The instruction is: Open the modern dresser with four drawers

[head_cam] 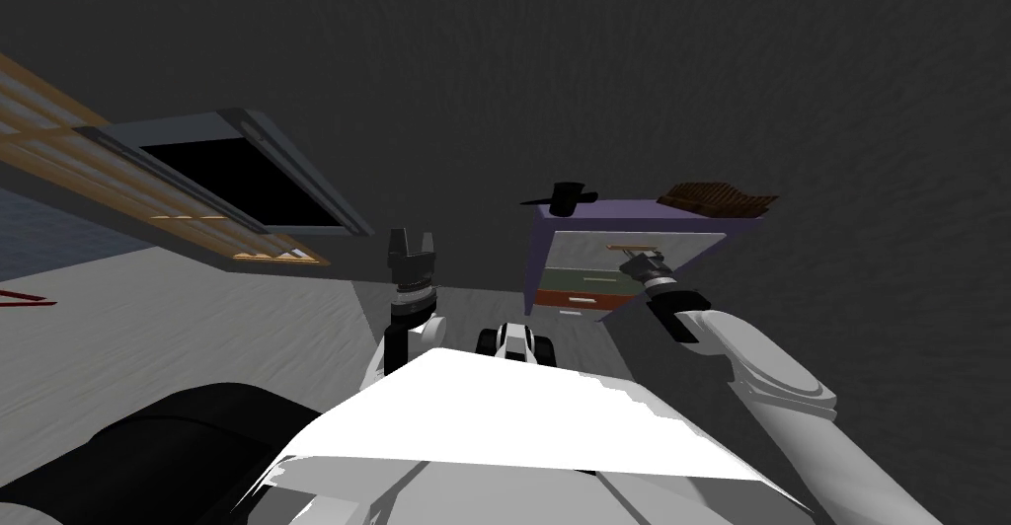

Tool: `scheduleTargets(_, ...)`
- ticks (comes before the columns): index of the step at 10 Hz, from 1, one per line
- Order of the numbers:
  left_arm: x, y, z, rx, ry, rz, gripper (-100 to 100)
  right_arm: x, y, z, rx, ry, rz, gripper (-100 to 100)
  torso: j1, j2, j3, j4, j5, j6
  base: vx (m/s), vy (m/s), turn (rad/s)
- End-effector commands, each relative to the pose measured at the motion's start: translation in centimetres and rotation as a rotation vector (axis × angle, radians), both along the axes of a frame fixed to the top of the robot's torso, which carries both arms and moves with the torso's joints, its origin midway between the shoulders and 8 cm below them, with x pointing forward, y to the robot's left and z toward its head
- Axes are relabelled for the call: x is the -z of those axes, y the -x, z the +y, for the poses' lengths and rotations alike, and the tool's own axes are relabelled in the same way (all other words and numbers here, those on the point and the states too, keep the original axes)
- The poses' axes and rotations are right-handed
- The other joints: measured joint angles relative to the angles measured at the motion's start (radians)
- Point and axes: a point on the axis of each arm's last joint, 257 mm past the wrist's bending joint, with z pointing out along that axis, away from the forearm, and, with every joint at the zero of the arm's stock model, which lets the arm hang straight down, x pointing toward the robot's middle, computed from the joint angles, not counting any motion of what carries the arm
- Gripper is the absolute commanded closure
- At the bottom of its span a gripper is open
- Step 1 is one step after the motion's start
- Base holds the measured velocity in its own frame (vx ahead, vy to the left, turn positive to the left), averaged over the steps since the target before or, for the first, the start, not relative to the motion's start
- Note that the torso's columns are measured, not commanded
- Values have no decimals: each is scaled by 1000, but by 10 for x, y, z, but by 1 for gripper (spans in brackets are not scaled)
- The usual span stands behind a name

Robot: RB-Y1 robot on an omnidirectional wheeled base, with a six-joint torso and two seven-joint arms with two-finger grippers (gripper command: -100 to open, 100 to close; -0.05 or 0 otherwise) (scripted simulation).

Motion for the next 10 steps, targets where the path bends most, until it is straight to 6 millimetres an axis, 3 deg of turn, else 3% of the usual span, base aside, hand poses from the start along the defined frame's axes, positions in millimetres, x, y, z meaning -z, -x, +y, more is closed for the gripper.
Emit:
scheduleTargets(1,0,0,0,0,0,0,0,-4,1,4,-14,-1,-4,100,0,2,2,1,0,0,-206,6,-56)
scheduleTargets(3,0,0,0,0,0,0,0,-4,1,5,-16,-1,-4,100,1,-6,-4,-2,0,-1,-150,5,-37)
scheduleTargets(4,0,0,0,0,0,0,0,2,1,3,-9,0,6,-100,1,-15,-9,-4,0,-1,58,38,72)
scheduleTargets(8,0,0,0,0,0,0,0,13,1,0,4,1,24,-100,1,-10,-6,-3,0,-1,150,50,49)
scheduleTargets(10,0,0,0,0,0,0,0,5,1,-7,2,3,20,-100,-1,-2,-1,-1,0,0,88,17,13)
